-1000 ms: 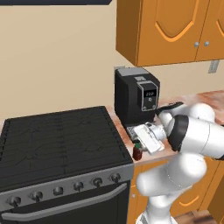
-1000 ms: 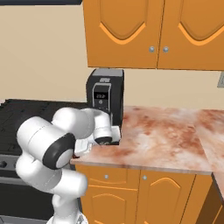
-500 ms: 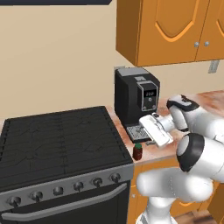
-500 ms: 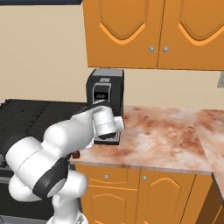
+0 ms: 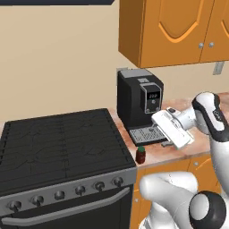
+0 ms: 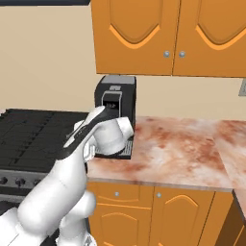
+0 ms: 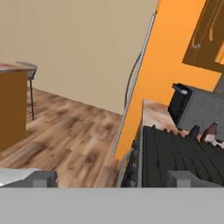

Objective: Collect the paprika, ketchup, and shaker from the cabinet and place them next to the stove.

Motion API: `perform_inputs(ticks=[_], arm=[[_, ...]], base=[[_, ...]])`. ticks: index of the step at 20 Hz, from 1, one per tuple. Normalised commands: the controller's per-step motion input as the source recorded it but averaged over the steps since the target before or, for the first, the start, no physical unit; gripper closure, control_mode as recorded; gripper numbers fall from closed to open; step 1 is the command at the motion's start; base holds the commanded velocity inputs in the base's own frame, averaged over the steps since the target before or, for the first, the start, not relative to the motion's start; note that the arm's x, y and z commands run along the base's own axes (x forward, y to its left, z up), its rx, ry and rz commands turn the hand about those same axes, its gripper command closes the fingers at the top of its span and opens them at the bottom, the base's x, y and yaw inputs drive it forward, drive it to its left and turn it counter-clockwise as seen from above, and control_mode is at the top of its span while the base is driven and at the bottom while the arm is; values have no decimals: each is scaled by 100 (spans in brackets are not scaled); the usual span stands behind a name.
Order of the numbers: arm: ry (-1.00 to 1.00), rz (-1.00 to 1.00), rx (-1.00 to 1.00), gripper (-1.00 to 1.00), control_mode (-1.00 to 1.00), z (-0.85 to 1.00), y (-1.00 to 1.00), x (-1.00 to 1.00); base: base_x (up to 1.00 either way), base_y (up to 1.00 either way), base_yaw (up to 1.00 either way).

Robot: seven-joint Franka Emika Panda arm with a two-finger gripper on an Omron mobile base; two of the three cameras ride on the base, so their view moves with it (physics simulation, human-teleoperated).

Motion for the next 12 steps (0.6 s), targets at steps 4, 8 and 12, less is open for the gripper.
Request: perform_inputs(ticks=[4,8,12], arm=[[-4,-5,-10,-100,-100,98,6,-82],[-2,-6,-12,-100,-100,100,15,-67],[-2,-6,-14,-100,-100,100,21,-60]], base=[[0,0,0],[0,0,0],[0,0,0]])
